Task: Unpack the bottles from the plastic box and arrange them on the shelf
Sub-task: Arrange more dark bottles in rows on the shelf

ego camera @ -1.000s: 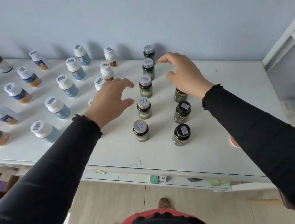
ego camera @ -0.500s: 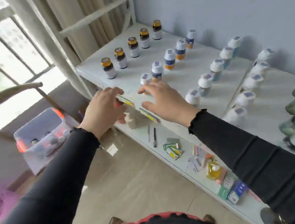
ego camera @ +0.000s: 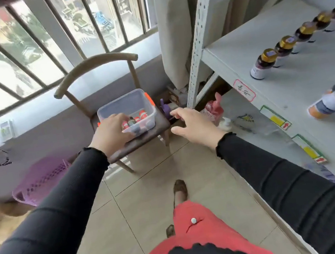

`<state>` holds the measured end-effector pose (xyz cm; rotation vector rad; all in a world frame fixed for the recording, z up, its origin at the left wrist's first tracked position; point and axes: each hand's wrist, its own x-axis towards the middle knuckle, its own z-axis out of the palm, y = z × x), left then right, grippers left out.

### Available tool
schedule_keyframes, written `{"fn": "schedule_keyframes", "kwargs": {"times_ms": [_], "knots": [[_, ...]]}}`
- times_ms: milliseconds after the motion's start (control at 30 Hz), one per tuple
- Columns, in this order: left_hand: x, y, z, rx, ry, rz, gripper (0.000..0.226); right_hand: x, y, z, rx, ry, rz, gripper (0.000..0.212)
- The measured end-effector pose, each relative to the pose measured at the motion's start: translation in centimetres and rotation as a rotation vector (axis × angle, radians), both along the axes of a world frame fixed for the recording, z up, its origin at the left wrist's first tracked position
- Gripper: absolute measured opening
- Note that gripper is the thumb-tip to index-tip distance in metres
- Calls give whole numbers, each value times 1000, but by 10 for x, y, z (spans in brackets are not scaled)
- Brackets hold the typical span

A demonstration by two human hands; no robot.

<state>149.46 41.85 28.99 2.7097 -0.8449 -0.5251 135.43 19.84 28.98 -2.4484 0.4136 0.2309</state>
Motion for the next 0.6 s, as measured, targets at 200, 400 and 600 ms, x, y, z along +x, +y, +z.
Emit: {"fn": "schedule_keyframes", "kwargs": {"times_ms": [200, 400, 600], "knots": [[109, 20, -55, 99, 71, 43, 50, 112, 13, -60, 153, 88, -27, 53], [202, 17, -124, 215, 192, 7, 55, 221, 26, -133, 178, 231, -7, 53], [263, 7, -199, 339, 286, -125, 60, 289, 38, -214, 151, 403, 43, 62]]}}
